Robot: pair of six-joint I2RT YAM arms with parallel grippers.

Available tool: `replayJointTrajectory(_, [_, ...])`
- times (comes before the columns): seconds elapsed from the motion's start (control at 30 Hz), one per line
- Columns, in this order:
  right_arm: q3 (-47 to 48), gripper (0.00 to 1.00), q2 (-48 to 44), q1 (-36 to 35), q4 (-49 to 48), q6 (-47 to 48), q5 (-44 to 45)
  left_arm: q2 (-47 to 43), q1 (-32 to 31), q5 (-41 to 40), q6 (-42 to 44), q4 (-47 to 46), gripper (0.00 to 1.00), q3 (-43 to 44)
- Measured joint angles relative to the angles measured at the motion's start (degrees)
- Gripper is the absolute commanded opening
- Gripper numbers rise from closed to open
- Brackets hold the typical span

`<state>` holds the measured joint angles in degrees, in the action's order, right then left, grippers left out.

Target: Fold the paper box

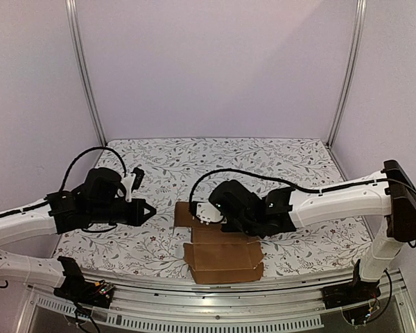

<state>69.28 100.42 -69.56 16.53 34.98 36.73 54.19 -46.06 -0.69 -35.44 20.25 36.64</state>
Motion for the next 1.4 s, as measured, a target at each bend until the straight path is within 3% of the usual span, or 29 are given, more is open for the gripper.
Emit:
replayJointTrajectory(0.27, [-2.9, 0.0, -0.8, -3.0, -7.7, 5.6, 4.6, 9.0, 1.1, 3.2, 0.7, -9.8, 0.01, -3.9])
replayJointTrajectory(0.33, [-3.4, 0.0, -0.8, -3.2, -8.8, 6.3, 4.9, 10.4, 1.2, 4.2, 1.0, -12.1, 0.06, -4.1])
replayJointTrajectory(0.5, [-4.3, 0.0, -0.8, -3.5, -10.0, 7.7, 4.9, 12.9, 1.5, 7.0, 2.8, -18.2, 0.3, -5.3])
replayJointTrajectory(0.6, [-4.5, 0.0, -0.8, -3.5, -10.2, 8.2, 4.9, 13.4, 1.7, 8.4, 3.6, -21.0, 0.37, -6.3])
replayJointTrajectory(1.4, [-5.6, 0.0, -0.8, -3.5, -10.6, 8.5, 4.7, 16.2, 1.3, 21.7, 5.3, -33.9, 0.32, -10.8])
